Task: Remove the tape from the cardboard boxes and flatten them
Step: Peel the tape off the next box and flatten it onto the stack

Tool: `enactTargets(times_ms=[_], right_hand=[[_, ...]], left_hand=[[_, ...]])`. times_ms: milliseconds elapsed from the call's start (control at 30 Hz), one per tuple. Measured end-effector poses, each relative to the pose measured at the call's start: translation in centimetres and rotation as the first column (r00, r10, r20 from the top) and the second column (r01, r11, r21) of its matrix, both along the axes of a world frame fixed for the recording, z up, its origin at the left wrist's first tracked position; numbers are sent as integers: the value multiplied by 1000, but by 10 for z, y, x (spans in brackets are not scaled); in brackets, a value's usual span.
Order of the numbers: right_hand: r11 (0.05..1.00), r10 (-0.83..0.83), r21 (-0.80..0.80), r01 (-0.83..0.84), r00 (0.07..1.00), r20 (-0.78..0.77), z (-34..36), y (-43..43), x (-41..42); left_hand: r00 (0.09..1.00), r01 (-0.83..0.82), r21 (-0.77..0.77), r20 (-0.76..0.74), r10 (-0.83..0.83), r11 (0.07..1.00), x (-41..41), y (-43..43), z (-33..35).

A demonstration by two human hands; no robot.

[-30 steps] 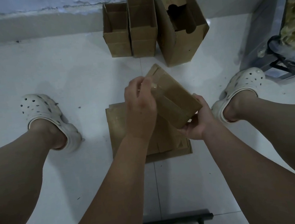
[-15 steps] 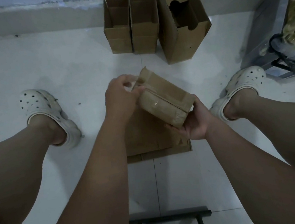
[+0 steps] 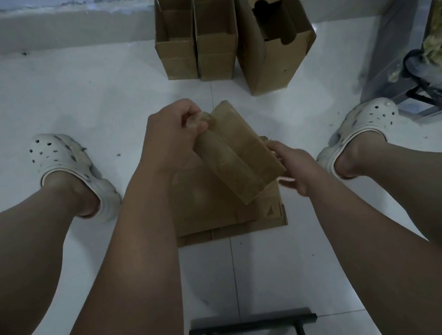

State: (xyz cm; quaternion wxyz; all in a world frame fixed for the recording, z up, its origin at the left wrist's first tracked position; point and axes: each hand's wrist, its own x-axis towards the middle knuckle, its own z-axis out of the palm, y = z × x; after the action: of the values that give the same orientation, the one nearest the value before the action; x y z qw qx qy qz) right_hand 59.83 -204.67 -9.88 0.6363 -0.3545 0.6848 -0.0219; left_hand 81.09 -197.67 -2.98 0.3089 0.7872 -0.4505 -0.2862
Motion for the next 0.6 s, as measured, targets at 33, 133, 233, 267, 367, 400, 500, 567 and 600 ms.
enactTargets(times_ms=[33,133,233,267,367,400,500,567,600], right_hand=[[987,57,-139,-75,990,-127,1,-5,1],[902,186,-367,-228,972,-146,12,-15,9],[961,228,-197,-193,959,171,31,-21,22],[970,236,-110,-215,941,242,35,-22,23],[953,229,89,-290,879,419,35,-20,15],[942,213,136,-308,858,468,33,-17,11],[922,175,187,-340,794,582,34,-8,6],[907,214,155,-392,744,633,36,-8,6],[894,239,139,-426,716,656,38,-11,6]], left_hand=[[999,40,0,27,-40,999,0,-1,2],[993,114,14,9,-114,993,-6,-2,4],[988,131,24,-88,-128,991,-18,-4,2],[984,122,14,-134,-119,992,-21,-5,1],[962,124,-14,-242,-124,992,-25,-6,6],[950,139,-19,-279,-139,990,-25,-7,8],[875,150,-59,-457,-160,987,-25,-5,14],[840,113,-96,-522,-147,989,-22,-4,17],[839,101,-110,-525,-144,989,-21,-4,18]])
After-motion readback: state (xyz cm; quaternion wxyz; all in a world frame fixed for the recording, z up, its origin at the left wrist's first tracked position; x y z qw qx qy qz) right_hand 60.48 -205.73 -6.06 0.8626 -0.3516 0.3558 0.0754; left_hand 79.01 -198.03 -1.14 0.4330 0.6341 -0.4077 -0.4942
